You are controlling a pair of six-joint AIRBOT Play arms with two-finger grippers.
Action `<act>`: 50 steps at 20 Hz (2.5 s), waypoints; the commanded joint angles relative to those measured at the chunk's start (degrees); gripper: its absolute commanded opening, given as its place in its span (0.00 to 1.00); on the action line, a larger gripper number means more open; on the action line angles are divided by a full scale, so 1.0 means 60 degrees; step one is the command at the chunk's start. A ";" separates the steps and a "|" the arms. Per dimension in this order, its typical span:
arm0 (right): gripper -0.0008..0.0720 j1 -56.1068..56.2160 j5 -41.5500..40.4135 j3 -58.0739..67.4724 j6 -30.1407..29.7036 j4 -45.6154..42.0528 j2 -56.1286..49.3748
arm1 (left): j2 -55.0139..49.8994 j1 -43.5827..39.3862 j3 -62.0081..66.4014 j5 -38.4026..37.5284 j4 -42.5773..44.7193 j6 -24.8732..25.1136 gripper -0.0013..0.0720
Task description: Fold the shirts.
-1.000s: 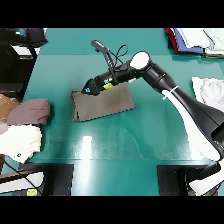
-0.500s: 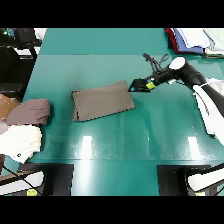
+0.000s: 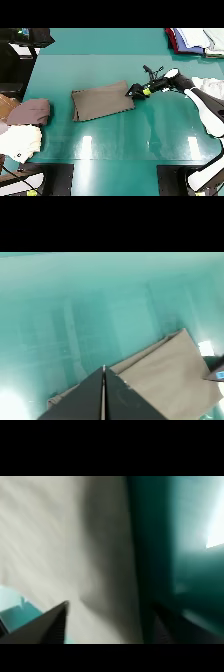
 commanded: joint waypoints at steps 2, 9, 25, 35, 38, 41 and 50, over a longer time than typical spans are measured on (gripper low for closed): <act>0.76 0.0601 -0.1122 -0.0011 -0.0095 0.0171 -0.0157 | 0.0007 -0.0178 0.0000 0.0036 -0.0040 0.0047 0.05; 0.03 0.0324 -0.1435 0.0623 -0.0714 0.0062 0.0342 | -0.0011 -0.0331 -0.0004 -0.0117 -0.0029 0.0018 0.05; 0.03 -0.7719 -0.1235 0.1705 0.2113 -0.3486 0.3639 | -0.0011 -0.2816 0.0000 0.0667 -0.0058 0.0291 0.05; 0.03 -0.7923 -0.1279 0.2306 0.2098 -0.3697 0.4360 | -0.0011 -0.2816 0.0000 0.0208 -0.0051 0.0226 0.05; 0.03 -0.8240 -0.0025 0.2524 0.2091 -0.3789 0.4794 | -0.0011 -0.2816 -0.0004 0.0149 -0.0029 0.0229 0.05; 0.03 -0.8655 0.1395 0.2510 0.2106 -0.5100 0.5198 | -0.0011 -0.2816 0.0000 -0.0029 -0.0029 0.0299 0.05; 0.06 -1.0036 0.3672 -0.0087 0.2095 -0.6207 0.5974 | -0.0011 -0.2816 0.0000 -0.0266 -0.0018 0.0310 0.05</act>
